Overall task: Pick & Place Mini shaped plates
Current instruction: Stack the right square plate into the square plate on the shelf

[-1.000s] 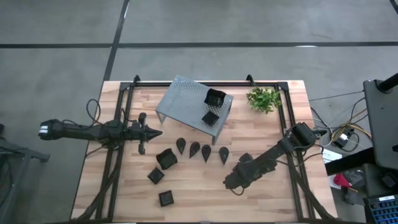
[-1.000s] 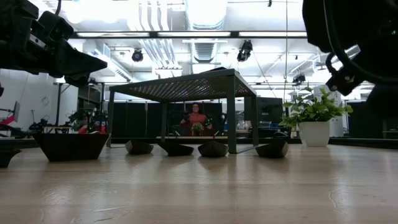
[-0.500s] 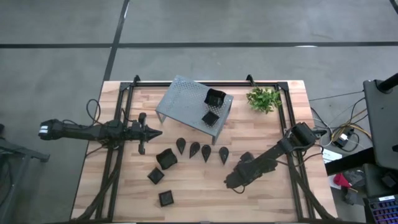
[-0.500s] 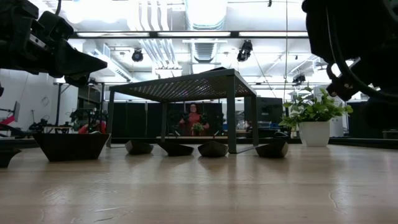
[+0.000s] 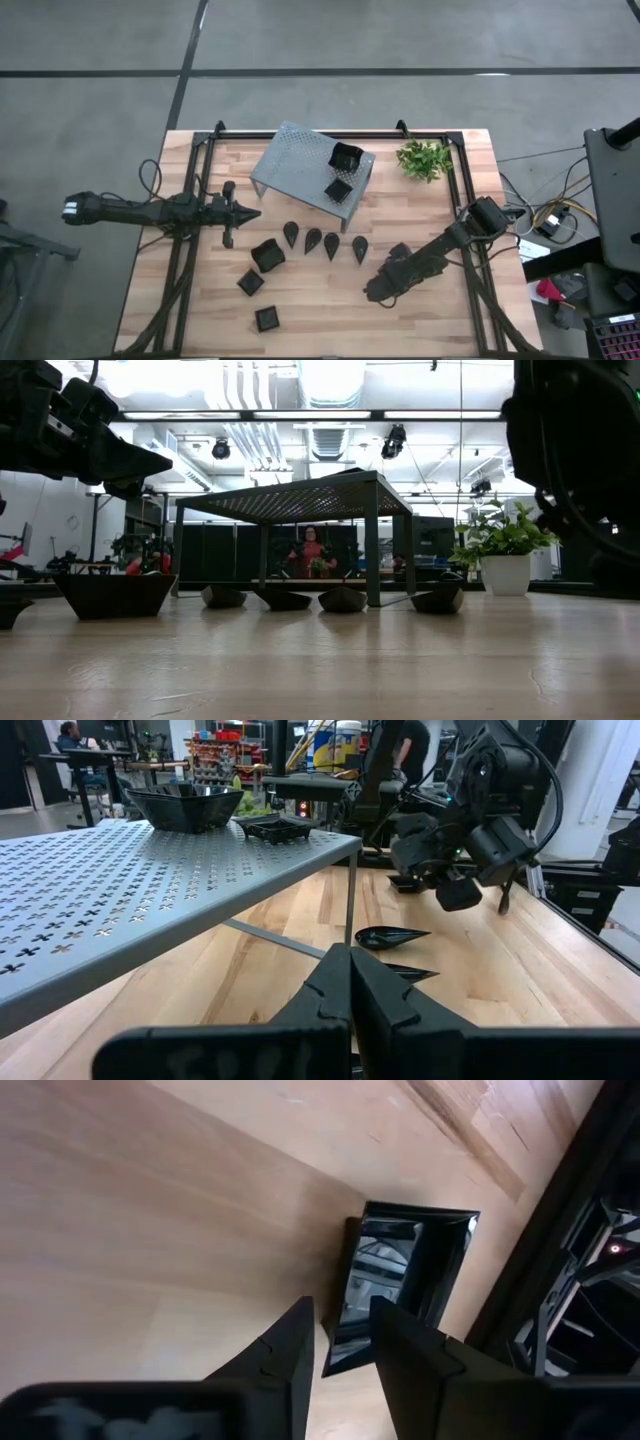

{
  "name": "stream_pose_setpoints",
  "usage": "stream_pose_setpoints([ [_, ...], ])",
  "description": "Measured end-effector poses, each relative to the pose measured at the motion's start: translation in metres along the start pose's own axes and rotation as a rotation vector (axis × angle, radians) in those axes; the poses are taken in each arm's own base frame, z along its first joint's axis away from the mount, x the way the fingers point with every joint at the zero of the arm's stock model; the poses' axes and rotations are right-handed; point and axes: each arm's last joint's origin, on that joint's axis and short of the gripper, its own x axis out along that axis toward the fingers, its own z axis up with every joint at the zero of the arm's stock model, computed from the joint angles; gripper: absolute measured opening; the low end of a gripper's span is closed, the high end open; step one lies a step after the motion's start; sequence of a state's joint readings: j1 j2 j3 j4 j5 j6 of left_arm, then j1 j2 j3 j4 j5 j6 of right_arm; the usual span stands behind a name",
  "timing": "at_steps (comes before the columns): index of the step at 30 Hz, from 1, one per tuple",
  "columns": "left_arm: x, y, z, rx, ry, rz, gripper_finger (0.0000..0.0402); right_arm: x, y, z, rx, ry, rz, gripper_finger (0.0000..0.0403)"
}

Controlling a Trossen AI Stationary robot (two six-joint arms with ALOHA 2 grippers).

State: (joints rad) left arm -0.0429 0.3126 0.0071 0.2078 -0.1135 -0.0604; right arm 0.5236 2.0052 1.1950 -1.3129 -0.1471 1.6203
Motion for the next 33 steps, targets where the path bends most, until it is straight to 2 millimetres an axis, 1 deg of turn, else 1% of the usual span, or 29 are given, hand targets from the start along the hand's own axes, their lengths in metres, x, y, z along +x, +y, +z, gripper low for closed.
stream_pose_setpoints([
  [6, 0.000, 0.000, 0.000, 0.000, 0.000, 0.000, 0.0000, 0.005, 0.000, 0.001, 0.000, 0.000, 0.000, 0.0068],
  [13, 0.000, 0.000, 0.000, 0.000, 0.000, 0.000, 0.0000, 0.002, 0.003, 0.000, -0.045, 0.001, 0.032, 0.0015],
  [18, 0.000, 0.000, 0.000, 0.000, 0.000, 0.000, 0.0000, -0.006, 0.005, -0.001, -0.091, -0.019, 0.053, 0.0009],
  [21, 0.000, 0.000, 0.000, 0.000, 0.000, 0.000, 0.0000, -0.016, 0.006, -0.001, -0.139, -0.063, 0.063, 0.0009],
  [24, 0.000, 0.000, 0.000, 0.000, 0.000, 0.000, 0.0000, -0.030, 0.010, -0.001, -0.229, -0.150, 0.111, 0.0009],
  [30, 0.000, 0.000, 0.000, 0.000, 0.000, 0.000, 0.0000, -0.063, 0.017, -0.001, -0.546, -0.400, 0.164, 0.0009],
  [33, 0.000, 0.000, 0.000, 0.000, 0.000, 0.000, 0.0000, -0.085, 0.019, -0.001, -0.586, -0.529, 0.198, 0.0009],
])
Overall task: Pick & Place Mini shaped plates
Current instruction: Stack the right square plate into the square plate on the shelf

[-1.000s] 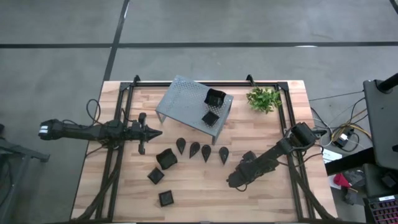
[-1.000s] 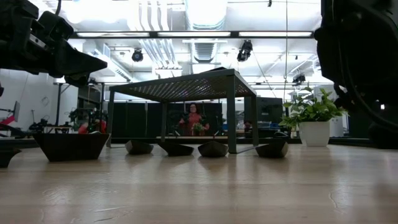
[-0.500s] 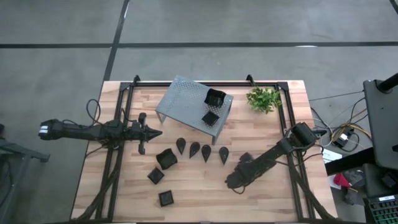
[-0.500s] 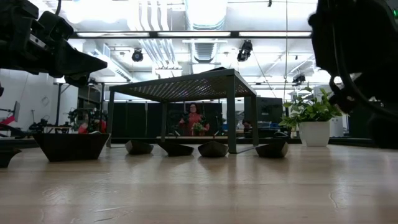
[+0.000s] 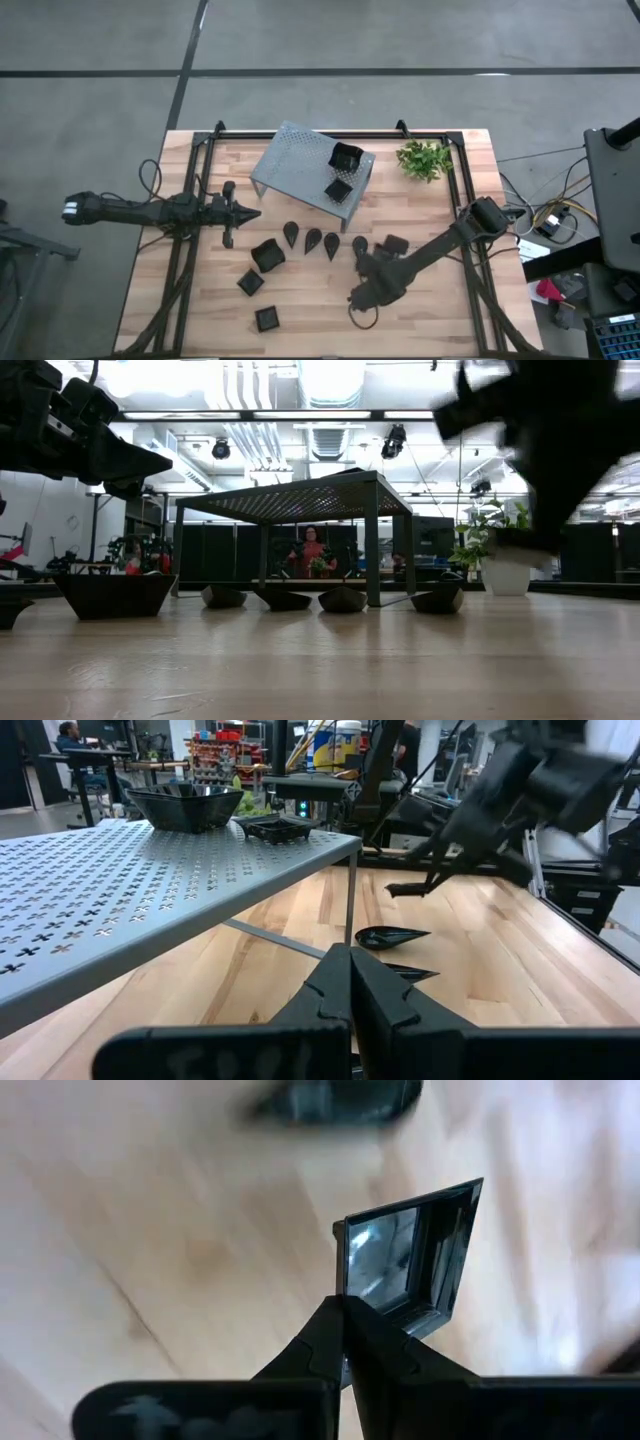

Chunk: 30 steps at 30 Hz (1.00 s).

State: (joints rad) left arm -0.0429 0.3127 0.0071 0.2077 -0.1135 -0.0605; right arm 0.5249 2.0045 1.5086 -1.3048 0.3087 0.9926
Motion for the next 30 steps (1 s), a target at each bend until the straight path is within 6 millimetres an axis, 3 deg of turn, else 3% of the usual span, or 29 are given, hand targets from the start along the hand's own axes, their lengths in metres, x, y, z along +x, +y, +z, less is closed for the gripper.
stream_pose_setpoints([
  [6, 0.000, 0.000, 0.000, 0.000, 0.000, 0.000, 0.0000, -0.034, -0.010, 0.034, 0.020, -0.144, 0.045, 0.0008],
  [19, 0.000, 0.000, 0.000, 0.000, 0.000, 0.000, 0.0000, -0.096, -0.065, 0.094, 0.142, -0.316, 0.082, 0.0008],
  [30, 0.000, 0.000, 0.000, 0.000, 0.000, 0.000, 0.0000, -0.112, -0.119, 0.135, 0.208, -0.374, 0.099, 0.0008],
])
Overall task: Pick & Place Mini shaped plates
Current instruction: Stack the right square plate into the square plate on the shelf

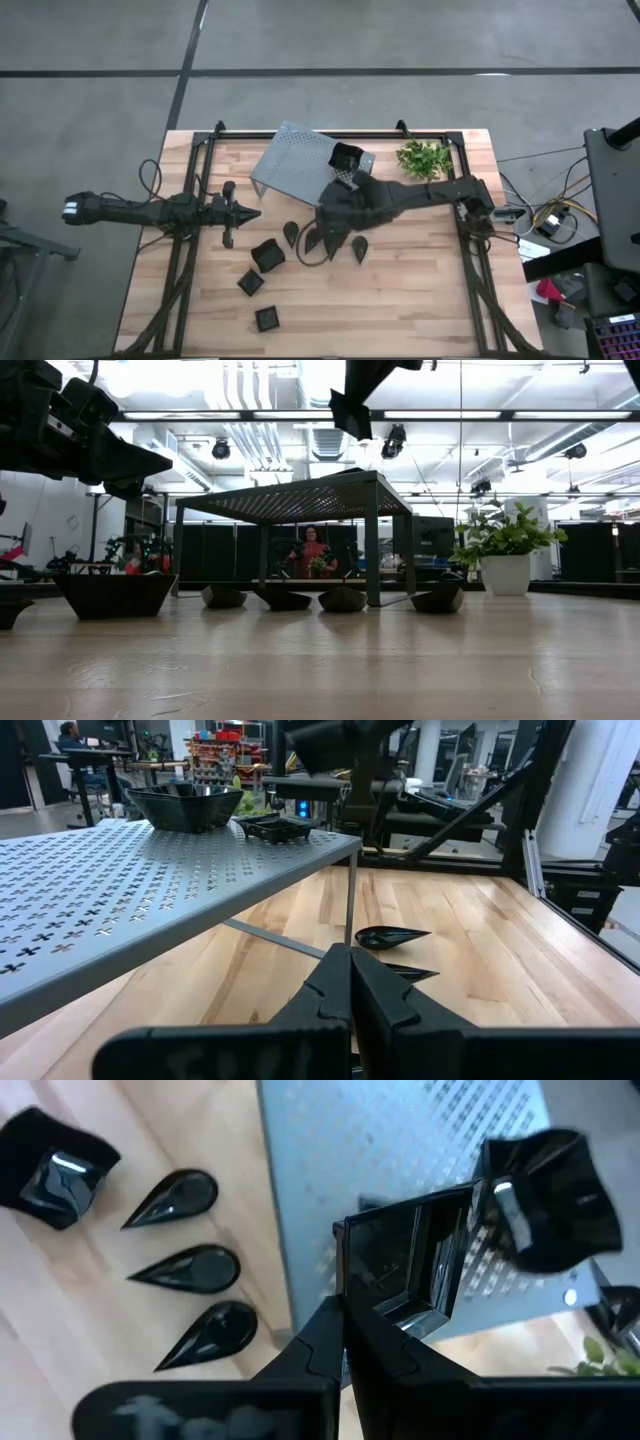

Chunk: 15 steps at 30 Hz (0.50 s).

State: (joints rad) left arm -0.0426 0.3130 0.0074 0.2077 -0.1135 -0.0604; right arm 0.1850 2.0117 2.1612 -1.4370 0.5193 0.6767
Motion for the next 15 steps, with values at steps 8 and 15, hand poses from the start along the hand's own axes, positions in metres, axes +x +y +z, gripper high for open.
stream_pose_setpoints([
  [8, 0.000, 0.000, 0.000, 0.000, 0.000, 0.000, 0.0000, 0.014, -0.022, 0.015, 0.062, 0.062, 0.014, 0.0008],
  [15, 0.000, 0.000, 0.000, 0.000, 0.000, 0.000, 0.0000, 0.022, -0.026, 0.016, 0.059, 0.078, 0.000, 0.0008],
])
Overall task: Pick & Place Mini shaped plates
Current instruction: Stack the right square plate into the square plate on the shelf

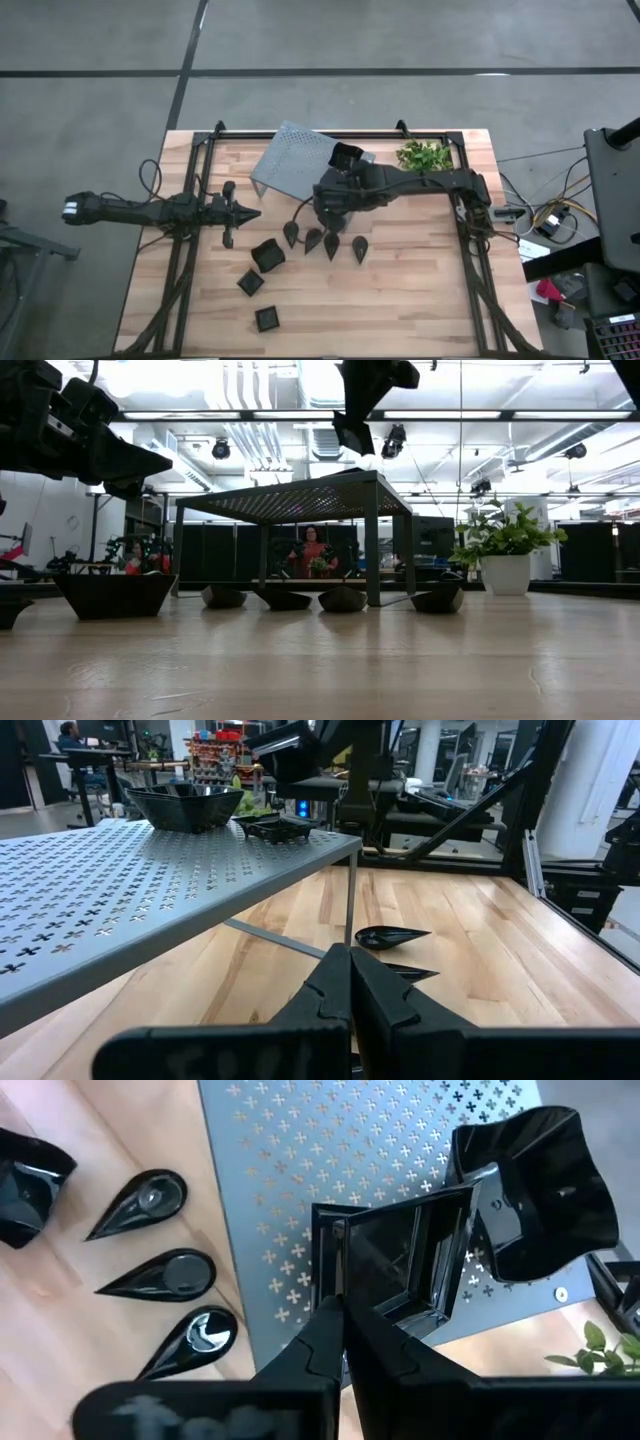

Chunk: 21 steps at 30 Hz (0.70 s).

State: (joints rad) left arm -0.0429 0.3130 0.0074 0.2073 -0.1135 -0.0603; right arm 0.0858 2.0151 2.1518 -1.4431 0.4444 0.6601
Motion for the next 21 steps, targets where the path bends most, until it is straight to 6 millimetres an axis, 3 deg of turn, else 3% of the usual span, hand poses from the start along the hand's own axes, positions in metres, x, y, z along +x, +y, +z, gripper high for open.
stream_pose_setpoints([
  [15, 0.000, 0.000, 0.000, 0.000, 0.000, 0.000, 0.0000, 0.023, 0.001, -0.007, -0.005, 0.049, -0.047, 0.0008],
  [21, 0.000, 0.000, 0.000, 0.000, 0.000, 0.000, 0.0000, 0.023, 0.001, -0.005, -0.013, 0.022, -0.054, 0.0008],
])
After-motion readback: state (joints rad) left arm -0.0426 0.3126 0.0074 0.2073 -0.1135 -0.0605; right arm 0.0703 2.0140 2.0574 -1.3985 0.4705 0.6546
